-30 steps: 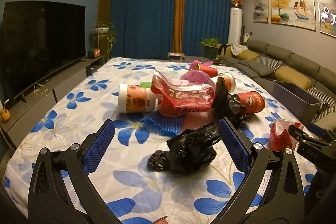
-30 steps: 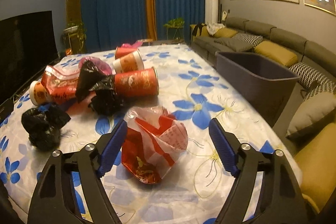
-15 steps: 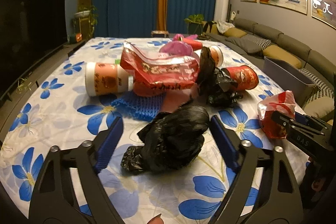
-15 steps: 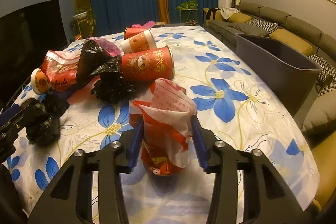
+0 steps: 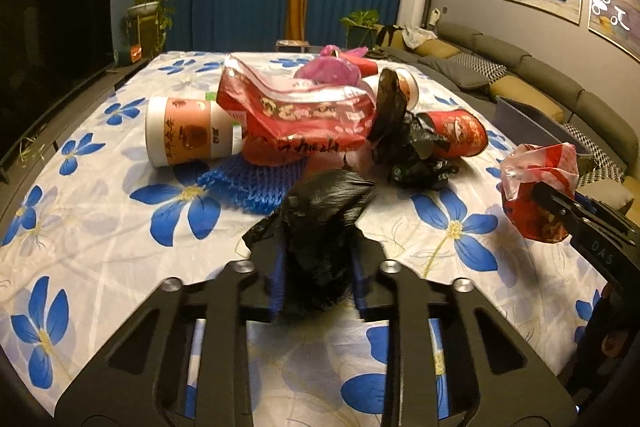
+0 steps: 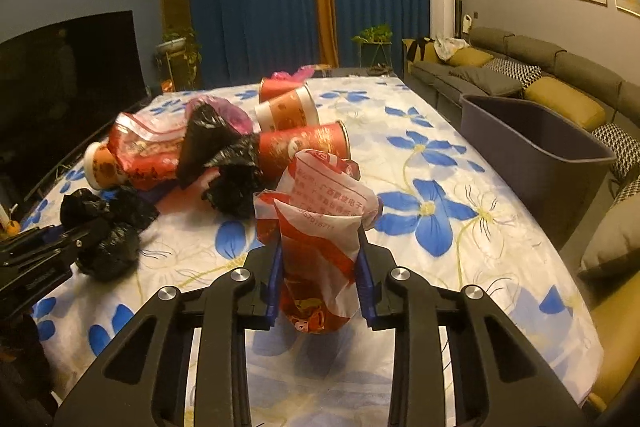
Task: Collect trash
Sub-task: 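Carry both bags to the grey bin and open both grippers to drop them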
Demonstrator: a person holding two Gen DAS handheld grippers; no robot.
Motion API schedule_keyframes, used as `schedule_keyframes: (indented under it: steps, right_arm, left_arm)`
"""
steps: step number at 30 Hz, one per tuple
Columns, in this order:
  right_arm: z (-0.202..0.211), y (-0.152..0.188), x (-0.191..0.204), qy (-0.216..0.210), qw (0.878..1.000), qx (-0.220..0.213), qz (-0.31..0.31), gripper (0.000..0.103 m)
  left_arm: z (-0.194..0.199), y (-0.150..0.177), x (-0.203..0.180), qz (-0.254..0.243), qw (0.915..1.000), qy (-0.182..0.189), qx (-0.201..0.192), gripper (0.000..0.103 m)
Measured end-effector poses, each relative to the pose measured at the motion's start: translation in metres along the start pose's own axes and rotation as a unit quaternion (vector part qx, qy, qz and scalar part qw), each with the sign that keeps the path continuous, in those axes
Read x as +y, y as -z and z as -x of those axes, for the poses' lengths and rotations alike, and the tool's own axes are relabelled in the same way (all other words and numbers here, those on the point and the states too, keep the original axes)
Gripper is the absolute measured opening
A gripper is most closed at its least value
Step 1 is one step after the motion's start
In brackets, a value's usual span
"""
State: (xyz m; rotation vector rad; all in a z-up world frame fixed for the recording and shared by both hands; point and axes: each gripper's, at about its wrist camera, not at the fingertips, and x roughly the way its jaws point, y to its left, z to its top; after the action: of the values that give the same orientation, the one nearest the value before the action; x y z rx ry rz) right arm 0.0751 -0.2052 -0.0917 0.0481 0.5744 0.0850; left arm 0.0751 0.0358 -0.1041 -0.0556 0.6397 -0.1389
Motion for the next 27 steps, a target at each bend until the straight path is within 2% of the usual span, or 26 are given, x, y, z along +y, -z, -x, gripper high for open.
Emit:
schedule_keyframes:
  steps: [1,5,14,21,27]
  right_arm:
    - [0.003,-0.002,0.001,-0.001,1.0,-0.004,0.0,0.031]
    - [0.015,-0.008,0.001,-0.008,1.0,-0.02,0.0,0.031]
    - [0.039,-0.034,-0.016,-0.004,0.998,-0.057,-0.01,0.031]
    - [0.053,-0.07,-0.052,0.043,0.994,-0.099,-0.015,0.031]
    - [0.057,-0.095,-0.103,0.108,0.986,-0.123,-0.032,0.031]
  left_arm:
    - [0.003,-0.001,0.0,0.001,1.0,0.0,-0.003,0.012]
    - [0.017,-0.01,-0.003,-0.002,0.9997,0.006,-0.025,0.006]
    - [0.052,-0.059,-0.034,-0.024,0.995,0.036,-0.091,0.005]
    - [0.048,-0.114,-0.105,-0.07,0.9857,0.077,-0.133,0.005]
    - [0.021,-0.144,-0.172,-0.096,0.9788,0.117,-0.138,0.005]
